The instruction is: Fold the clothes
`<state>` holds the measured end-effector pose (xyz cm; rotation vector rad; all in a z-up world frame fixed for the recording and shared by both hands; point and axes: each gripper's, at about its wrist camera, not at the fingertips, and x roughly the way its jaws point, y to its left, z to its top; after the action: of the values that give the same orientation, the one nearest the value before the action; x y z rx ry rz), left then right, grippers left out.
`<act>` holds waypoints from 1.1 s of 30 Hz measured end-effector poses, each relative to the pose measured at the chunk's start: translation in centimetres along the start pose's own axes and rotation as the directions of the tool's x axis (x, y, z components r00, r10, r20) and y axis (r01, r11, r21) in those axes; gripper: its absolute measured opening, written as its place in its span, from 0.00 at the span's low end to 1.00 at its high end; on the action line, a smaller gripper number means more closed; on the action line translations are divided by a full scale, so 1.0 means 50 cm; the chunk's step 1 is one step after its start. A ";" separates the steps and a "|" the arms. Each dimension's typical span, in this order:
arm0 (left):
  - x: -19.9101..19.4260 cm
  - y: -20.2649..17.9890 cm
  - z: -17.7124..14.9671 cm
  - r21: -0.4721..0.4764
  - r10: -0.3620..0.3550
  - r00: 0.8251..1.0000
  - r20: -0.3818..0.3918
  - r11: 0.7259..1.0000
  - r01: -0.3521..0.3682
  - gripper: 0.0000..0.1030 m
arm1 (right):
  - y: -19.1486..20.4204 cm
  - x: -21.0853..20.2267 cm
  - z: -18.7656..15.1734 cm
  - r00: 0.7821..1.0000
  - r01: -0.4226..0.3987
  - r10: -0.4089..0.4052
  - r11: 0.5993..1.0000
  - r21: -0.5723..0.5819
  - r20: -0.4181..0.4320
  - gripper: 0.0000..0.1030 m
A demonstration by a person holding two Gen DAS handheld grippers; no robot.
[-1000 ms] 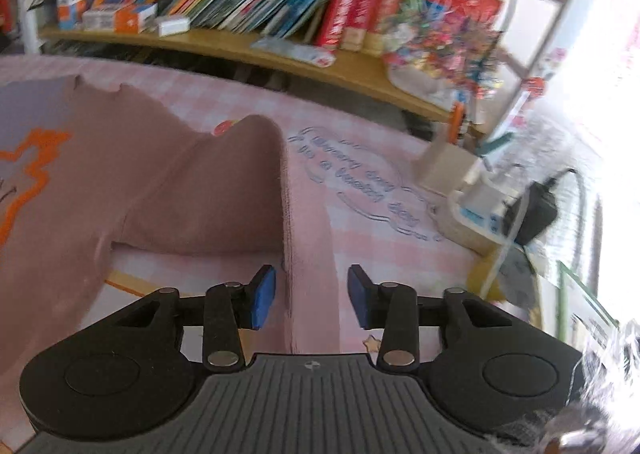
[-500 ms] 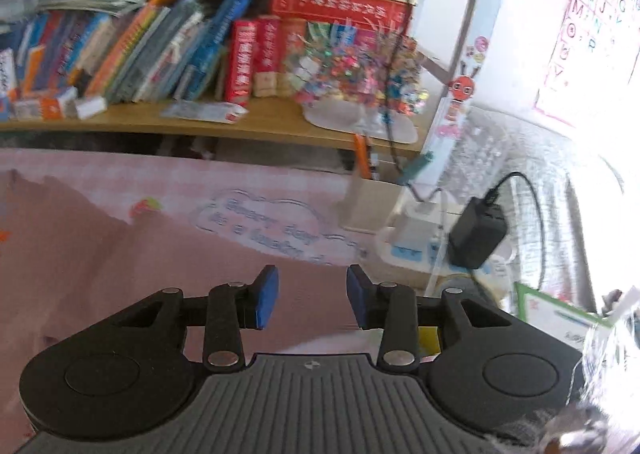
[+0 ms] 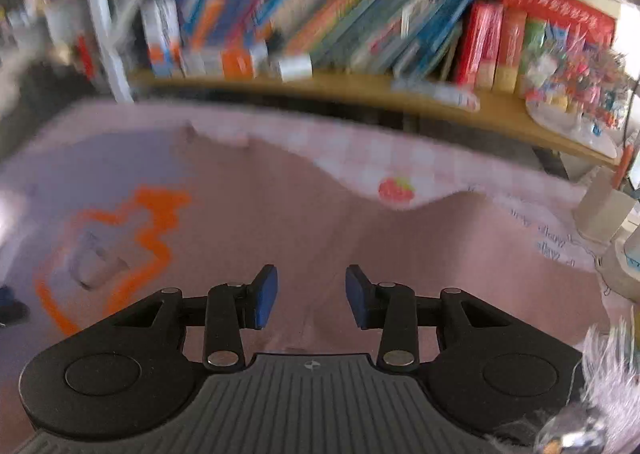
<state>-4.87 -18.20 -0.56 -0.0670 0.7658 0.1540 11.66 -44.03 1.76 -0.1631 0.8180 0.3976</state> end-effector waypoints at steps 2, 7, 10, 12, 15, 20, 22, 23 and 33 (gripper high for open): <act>-0.003 0.003 0.000 0.000 0.003 1.000 -0.001 1.000 -0.003 0.35 | -0.013 0.044 0.002 0.997 0.041 -0.038 0.999 0.036 -0.066 0.33; -0.009 0.025 -0.009 -0.015 0.032 0.999 -0.019 0.999 -0.032 0.35 | -0.054 0.089 0.015 0.998 -0.008 0.019 0.986 0.164 -0.063 0.35; -0.010 0.035 -0.008 -0.021 0.041 0.999 -0.026 0.999 -0.042 0.35 | -0.038 0.115 0.034 0.999 0.007 -0.002 0.994 0.108 -0.053 0.37; -0.010 0.037 -0.005 -0.016 0.042 0.999 -0.026 0.999 -0.043 0.35 | -0.027 0.133 0.040 0.999 0.022 -0.020 0.998 0.052 -0.042 0.39; -0.013 0.038 -0.002 -0.014 0.045 0.999 -0.022 0.999 -0.045 0.35 | -0.026 0.162 0.053 1.000 0.014 -0.014 1.000 0.026 -0.021 0.41; -0.016 0.039 0.002 -0.010 0.049 0.999 -0.016 0.999 -0.049 0.35 | -0.040 0.199 0.086 1.000 -0.007 0.007 1.000 0.015 -0.006 0.42; -0.017 0.039 0.004 -0.009 0.051 0.999 -0.013 0.999 -0.051 0.35 | -0.046 0.199 0.091 1.000 -0.015 0.015 0.999 0.046 -0.003 0.40; -0.018 0.040 0.005 -0.008 0.052 0.999 -0.012 0.999 -0.052 0.35 | -0.050 0.194 0.089 1.000 -0.021 0.021 0.997 0.075 0.001 0.38; 0.002 0.096 0.034 -0.046 0.069 0.998 0.006 0.997 -0.068 0.35 | -0.048 0.012 -0.043 0.989 -0.143 0.145 0.946 0.290 0.012 0.29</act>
<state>-4.44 -13.26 0.57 -0.0840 0.7570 0.2368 11.56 -46.68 -0.16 0.1699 0.8906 0.4094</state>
